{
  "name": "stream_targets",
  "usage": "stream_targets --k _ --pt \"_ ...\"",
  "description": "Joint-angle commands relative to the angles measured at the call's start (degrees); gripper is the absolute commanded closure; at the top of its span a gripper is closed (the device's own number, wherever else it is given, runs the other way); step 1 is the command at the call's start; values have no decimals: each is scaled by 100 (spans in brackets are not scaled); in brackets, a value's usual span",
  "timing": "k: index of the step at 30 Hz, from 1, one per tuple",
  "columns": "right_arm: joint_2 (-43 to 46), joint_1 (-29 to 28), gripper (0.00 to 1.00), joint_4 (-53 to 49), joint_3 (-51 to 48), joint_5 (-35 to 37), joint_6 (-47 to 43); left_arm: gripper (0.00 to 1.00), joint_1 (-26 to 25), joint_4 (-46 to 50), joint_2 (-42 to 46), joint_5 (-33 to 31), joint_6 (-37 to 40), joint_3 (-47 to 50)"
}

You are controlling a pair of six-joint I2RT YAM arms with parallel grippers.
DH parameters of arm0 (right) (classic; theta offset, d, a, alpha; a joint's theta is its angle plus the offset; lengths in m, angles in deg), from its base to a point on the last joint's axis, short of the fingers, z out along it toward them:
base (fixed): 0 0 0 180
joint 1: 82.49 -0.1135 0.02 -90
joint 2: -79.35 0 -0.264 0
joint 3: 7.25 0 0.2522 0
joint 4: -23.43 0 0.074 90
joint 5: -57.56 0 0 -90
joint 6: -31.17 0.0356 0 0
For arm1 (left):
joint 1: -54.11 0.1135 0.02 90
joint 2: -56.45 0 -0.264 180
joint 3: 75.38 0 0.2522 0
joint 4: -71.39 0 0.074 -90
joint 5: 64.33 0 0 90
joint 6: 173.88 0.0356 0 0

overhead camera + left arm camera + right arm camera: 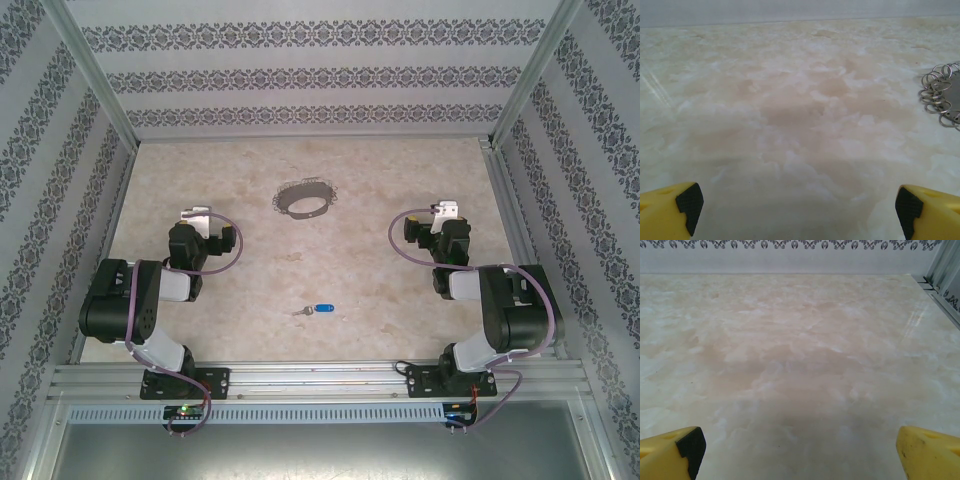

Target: Put the keys on the keyring

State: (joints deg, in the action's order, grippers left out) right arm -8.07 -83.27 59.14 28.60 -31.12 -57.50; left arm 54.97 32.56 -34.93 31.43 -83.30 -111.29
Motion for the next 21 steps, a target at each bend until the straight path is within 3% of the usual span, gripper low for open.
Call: stream_targets --k 1,4,9,17,21 --pt "87 120 2 71 43 -314 112 0 48 151 77 -45 -76 -96" --pt "133 117 2 86 55 -347 97 0 46 97 110 282 44 -57" --pt "589 74 2 -1276 564 -461 -46 1 4 767 612 244 100 -209" --pt "904 -247 2 -2237 1018 202 -190 1 -81 1764 1643 128 37 -532" --pt "1345 -209 2 -3053 1456 409 527 0 -98 2826 1909 304 -265 -1122"
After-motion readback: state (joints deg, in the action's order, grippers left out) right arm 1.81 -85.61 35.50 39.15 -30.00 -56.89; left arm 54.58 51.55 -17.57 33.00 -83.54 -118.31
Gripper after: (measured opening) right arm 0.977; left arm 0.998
